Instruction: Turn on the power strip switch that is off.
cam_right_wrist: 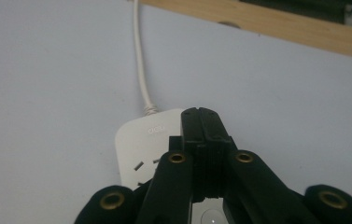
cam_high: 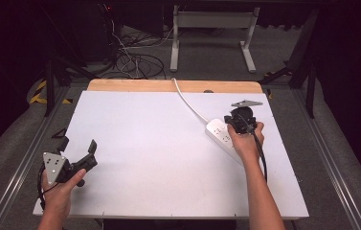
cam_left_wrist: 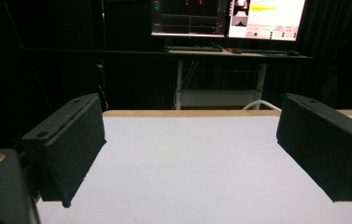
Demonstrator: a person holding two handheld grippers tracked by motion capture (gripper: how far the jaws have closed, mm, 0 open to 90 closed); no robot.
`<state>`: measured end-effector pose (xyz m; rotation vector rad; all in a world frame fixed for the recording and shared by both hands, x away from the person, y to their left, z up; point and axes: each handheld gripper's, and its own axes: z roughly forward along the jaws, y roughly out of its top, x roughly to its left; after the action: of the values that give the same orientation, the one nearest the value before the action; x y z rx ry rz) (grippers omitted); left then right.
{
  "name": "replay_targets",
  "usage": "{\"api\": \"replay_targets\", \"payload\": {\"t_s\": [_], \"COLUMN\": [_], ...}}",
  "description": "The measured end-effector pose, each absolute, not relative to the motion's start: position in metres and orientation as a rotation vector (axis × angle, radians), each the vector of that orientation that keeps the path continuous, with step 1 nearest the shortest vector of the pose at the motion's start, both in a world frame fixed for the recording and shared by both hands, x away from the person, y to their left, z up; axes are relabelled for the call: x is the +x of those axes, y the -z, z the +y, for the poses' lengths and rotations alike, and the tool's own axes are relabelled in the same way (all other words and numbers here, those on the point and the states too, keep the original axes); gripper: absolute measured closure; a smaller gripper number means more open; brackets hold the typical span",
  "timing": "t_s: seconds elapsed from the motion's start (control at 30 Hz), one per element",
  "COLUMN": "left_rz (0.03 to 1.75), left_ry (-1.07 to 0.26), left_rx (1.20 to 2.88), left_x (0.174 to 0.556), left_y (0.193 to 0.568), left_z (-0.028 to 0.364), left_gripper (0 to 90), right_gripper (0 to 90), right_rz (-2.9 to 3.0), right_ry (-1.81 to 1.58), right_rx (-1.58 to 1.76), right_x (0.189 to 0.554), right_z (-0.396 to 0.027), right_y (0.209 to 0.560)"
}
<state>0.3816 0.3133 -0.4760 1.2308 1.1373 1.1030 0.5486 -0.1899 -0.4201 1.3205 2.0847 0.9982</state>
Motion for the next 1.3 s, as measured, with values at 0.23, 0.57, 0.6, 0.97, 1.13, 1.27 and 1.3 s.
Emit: {"api": "replay_targets", "payload": {"t_s": [0.23, 0.57, 0.6, 0.97, 1.13, 1.27, 1.3], "left_rz": [1.142, 1.134, 1.134, 1.119, 1.122, 1.126, 1.125], "left_ry": [-1.102, -1.102, -1.101, -1.087, -1.090, -1.088, -1.092], "left_rx": [1.231, 1.256, 1.254, 1.261, 1.264, 1.254, 1.255], "left_x": [0.381, 0.382, 0.382, 0.383, 0.383, 0.382, 0.382], "left_y": [0.477, 0.479, 0.479, 0.478, 0.479, 0.478, 0.478], "left_z": [0.314, 0.308, 0.307, 0.301, 0.302, 0.303, 0.304], "left_gripper": [8.4, 8.4, 8.4, 8.4, 8.4, 8.4, 8.4], "right_gripper": [90.0, 90.0, 90.0, 90.0, 90.0, 90.0, 90.0], "right_rz": [1.981, 1.742, 1.714, 1.512, 1.519, 1.532, 1.536], "right_ry": [-1.196, -1.452, -1.472, -1.575, -1.552, -1.546, -1.543], "right_rx": [1.248, 1.096, 1.090, 1.055, 1.059, 1.057, 1.049], "right_x": [0.509, 0.444, 0.439, 0.411, 0.414, 0.415, 0.415], "right_z": [-0.227, -0.284, -0.288, -0.303, -0.303, -0.301, -0.300], "right_y": [0.399, 0.416, 0.416, 0.420, 0.424, 0.424, 0.424]}}
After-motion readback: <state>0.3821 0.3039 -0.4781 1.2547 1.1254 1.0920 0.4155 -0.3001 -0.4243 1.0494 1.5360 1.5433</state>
